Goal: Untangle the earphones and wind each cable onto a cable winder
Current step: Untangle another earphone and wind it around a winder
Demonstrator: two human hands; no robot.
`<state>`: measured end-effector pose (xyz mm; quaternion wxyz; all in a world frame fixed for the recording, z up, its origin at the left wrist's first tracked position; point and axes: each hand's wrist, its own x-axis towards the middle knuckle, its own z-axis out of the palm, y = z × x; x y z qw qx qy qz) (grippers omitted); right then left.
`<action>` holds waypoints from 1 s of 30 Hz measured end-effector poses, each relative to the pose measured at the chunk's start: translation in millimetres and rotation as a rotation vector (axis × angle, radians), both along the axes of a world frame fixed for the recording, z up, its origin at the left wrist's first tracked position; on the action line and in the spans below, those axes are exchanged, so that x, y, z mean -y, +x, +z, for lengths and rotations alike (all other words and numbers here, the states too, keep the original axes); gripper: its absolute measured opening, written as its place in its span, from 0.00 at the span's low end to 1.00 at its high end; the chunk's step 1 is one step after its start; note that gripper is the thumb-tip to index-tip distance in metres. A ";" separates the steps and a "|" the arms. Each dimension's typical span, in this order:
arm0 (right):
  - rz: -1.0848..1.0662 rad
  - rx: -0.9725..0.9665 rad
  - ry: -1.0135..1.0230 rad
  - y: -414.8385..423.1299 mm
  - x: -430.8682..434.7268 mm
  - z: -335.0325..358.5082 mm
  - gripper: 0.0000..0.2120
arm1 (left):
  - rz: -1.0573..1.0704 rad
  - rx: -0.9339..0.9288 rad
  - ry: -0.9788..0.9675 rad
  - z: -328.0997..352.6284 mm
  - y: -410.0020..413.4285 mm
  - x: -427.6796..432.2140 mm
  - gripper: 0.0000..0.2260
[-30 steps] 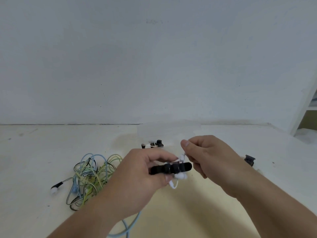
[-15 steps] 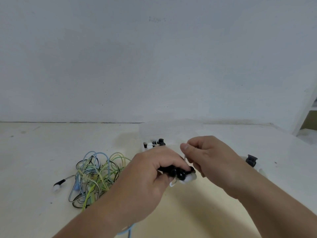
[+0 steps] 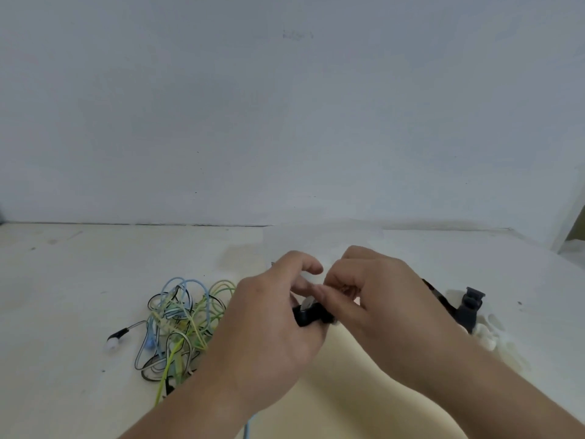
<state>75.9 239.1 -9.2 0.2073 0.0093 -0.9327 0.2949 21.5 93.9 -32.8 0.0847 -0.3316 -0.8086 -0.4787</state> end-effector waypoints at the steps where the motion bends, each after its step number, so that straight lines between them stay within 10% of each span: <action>1: 0.003 -0.018 0.018 0.5 0.8 0.1 0.12 | 0.017 0.018 0.051 -0.6 -0.3 -0.8 0.16; 11: 0.013 -0.372 -0.175 1.2 7.4 -5.0 0.10 | 0.155 -0.023 0.288 8.6 1.8 0.3 0.10; 30: 0.147 -0.077 -0.840 -6.5 3.0 -6.4 0.09 | -0.139 0.493 0.653 10.1 -5.9 -1.3 0.02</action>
